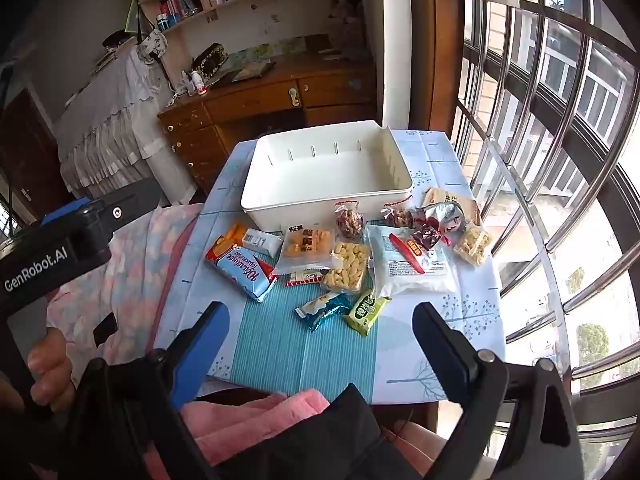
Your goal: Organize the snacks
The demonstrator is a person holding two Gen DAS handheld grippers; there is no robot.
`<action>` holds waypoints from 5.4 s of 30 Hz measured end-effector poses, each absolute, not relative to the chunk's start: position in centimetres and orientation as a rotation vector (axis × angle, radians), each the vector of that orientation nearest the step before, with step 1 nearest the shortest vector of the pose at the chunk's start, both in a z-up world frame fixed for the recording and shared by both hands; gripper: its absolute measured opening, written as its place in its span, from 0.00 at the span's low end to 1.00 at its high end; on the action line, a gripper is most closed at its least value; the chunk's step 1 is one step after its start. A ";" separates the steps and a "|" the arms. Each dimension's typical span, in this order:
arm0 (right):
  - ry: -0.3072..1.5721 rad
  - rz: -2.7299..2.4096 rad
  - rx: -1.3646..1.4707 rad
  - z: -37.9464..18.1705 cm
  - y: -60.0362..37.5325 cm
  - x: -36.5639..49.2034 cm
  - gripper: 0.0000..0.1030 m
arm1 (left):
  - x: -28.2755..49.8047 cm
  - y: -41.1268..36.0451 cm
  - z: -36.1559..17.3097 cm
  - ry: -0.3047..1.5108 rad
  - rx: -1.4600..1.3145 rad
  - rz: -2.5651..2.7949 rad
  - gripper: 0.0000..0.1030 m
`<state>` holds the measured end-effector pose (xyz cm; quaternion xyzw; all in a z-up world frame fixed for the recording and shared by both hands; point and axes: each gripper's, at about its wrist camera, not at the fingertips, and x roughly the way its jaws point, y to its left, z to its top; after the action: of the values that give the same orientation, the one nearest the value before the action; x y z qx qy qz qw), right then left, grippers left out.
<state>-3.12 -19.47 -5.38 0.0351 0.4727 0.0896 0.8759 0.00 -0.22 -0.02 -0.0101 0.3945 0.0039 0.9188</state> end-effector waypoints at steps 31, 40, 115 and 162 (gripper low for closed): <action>0.930 0.105 -0.015 -5.4 -17.2 -2.9 0.91 | 1.1 2.2 -1.6 0.841 -0.052 -0.066 0.99; 0.849 0.038 -0.067 -5.1 -15.1 -2.9 0.91 | 2.3 3.8 -2.1 0.845 -0.049 -0.109 0.99; 1.256 0.295 0.246 -28.2 -34.0 17.3 0.91 | 12.3 -7.2 -34.0 1.605 -0.500 0.427 0.96; 1.124 0.324 0.152 -26.9 -32.0 16.2 0.47 | 6.9 -2.2 -30.2 1.476 -0.471 0.401 0.39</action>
<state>16.17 -31.97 -26.91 0.0718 0.5302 0.1528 0.8309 6.88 -2.17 -30.22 -0.2111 0.6618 0.1797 0.6965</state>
